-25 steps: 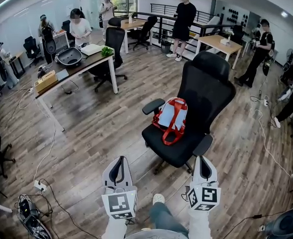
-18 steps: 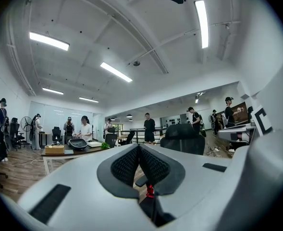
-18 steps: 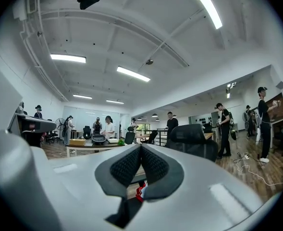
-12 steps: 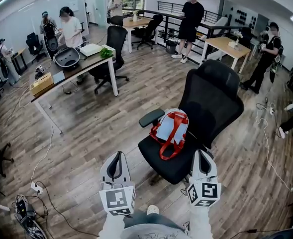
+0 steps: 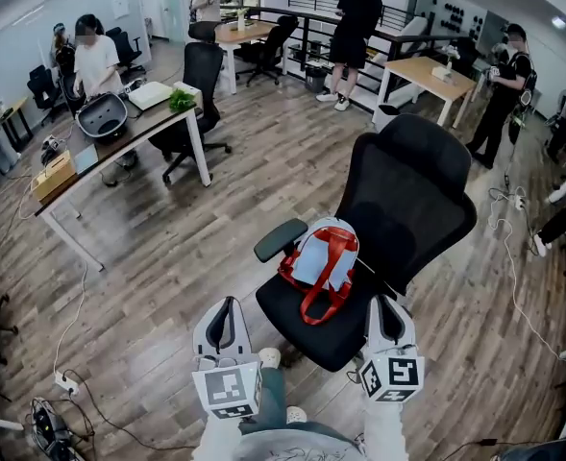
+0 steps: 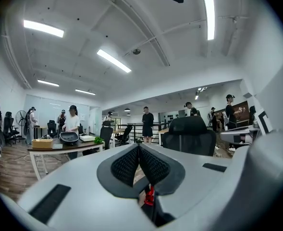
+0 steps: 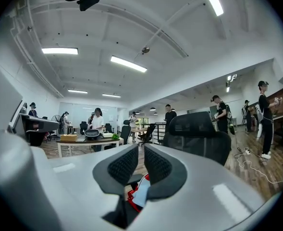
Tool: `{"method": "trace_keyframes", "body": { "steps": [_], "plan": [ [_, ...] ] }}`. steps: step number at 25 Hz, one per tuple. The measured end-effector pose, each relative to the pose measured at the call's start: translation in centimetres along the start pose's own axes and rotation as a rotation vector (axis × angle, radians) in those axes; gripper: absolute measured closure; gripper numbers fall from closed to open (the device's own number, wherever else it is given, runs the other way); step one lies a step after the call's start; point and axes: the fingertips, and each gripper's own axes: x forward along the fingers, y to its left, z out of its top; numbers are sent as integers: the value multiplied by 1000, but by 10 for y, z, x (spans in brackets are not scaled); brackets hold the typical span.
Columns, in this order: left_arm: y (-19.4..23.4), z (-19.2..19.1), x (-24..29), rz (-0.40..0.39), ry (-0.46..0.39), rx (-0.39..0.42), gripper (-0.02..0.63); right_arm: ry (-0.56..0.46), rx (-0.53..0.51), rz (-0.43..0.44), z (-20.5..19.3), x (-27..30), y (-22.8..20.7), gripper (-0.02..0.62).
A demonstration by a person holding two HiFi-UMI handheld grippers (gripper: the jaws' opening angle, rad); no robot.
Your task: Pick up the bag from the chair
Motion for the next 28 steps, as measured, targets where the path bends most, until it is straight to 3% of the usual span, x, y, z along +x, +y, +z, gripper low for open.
{"method": "trace_keyframes", "body": {
  "steps": [8, 14, 19, 28],
  "plan": [
    [15, -1, 136, -97, -5, 16, 598, 8, -12, -57, -12, 112, -16, 529],
    [9, -19, 220, -201, 39, 24, 598, 41, 53, -96, -33, 170, -32, 512],
    [1, -29, 263, -253, 48, 33, 599, 109, 52, -117, -60, 199, -43, 492],
    [-5, -81, 304, -298, 166, 12, 599, 285, 58, -93, -134, 224, -48, 433]
  ]
}}
